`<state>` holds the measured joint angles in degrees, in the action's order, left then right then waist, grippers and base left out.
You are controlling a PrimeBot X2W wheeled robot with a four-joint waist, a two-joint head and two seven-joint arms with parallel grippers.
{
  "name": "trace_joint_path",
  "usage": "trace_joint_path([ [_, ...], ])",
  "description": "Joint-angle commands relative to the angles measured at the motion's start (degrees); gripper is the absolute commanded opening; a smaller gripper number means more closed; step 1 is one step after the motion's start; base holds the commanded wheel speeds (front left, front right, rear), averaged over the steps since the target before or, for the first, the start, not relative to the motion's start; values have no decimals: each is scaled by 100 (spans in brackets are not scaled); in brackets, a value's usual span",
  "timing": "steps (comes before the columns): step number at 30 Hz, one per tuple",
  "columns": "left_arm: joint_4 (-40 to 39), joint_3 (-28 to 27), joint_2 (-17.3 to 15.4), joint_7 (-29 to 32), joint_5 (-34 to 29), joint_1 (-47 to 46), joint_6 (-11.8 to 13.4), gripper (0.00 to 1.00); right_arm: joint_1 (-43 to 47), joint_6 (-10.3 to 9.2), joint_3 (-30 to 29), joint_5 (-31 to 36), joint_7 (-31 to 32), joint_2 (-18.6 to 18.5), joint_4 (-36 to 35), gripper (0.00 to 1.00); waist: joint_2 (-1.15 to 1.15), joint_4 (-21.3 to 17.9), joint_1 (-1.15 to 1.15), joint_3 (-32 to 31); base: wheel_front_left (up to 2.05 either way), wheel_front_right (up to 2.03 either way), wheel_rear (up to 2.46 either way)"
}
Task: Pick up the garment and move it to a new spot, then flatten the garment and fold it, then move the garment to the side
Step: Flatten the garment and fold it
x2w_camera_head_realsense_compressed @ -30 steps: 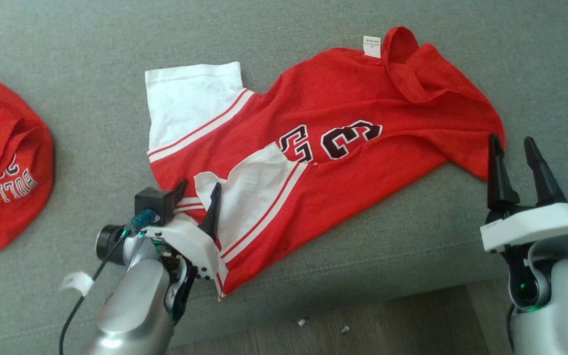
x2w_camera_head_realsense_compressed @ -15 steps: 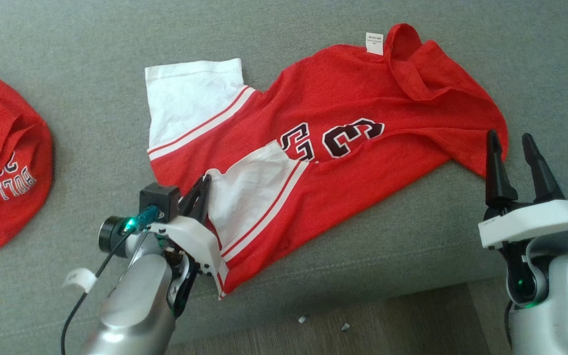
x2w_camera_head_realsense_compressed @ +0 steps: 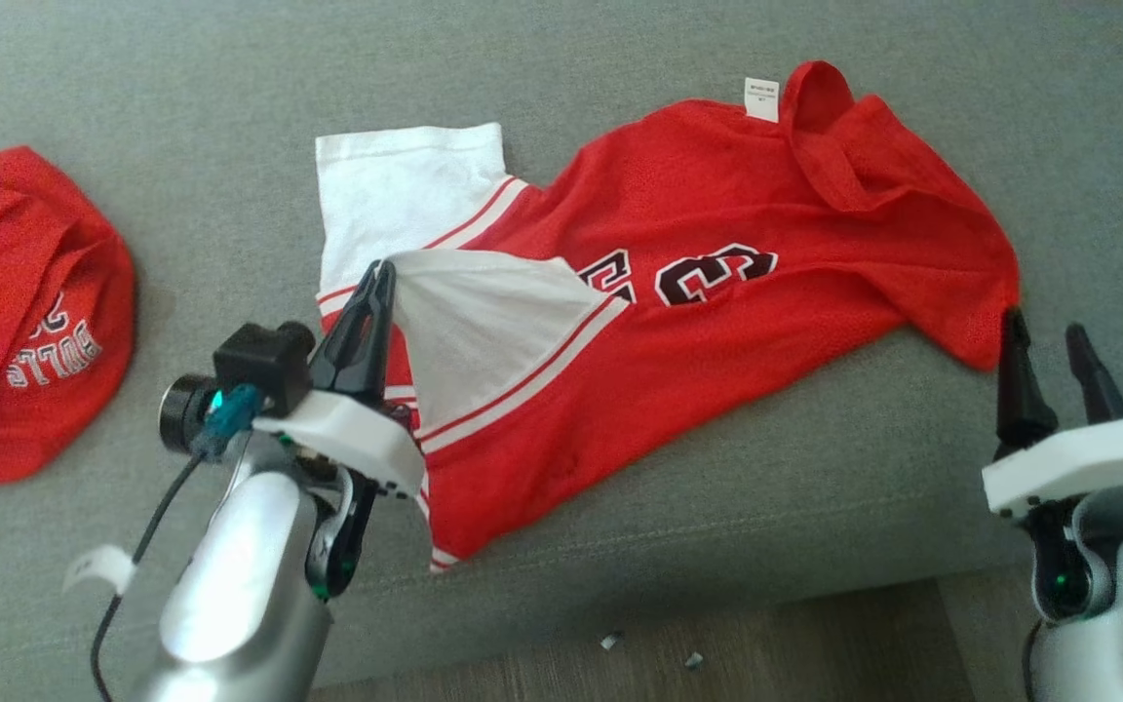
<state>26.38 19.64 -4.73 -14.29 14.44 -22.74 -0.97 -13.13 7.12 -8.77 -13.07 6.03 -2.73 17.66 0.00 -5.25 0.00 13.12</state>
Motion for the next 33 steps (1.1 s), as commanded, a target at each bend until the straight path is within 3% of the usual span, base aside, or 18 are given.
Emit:
trace_joint_path([
  [1,-469,-257,-151,-70,-90,75,44,0,-121,36,-1,-123,48,-15,-25,100,0,48,0,-34,0,0,0],
  [8,-1184,-358,-136,-70,-191,486,-2,0,-350,36,-413,-529,-5,-15,828,100,0,163,0,-40,0,0,0],
  [17,-1364,-266,-79,-71,-298,613,-110,0,-912,36,-433,-849,-274,-15,1949,100,0,281,0,65,0,0,0],
  [33,-1402,-260,-34,-71,-401,559,-192,0,-1701,36,-552,-556,-906,-15,3735,100,0,405,0,148,0,0,0],
])
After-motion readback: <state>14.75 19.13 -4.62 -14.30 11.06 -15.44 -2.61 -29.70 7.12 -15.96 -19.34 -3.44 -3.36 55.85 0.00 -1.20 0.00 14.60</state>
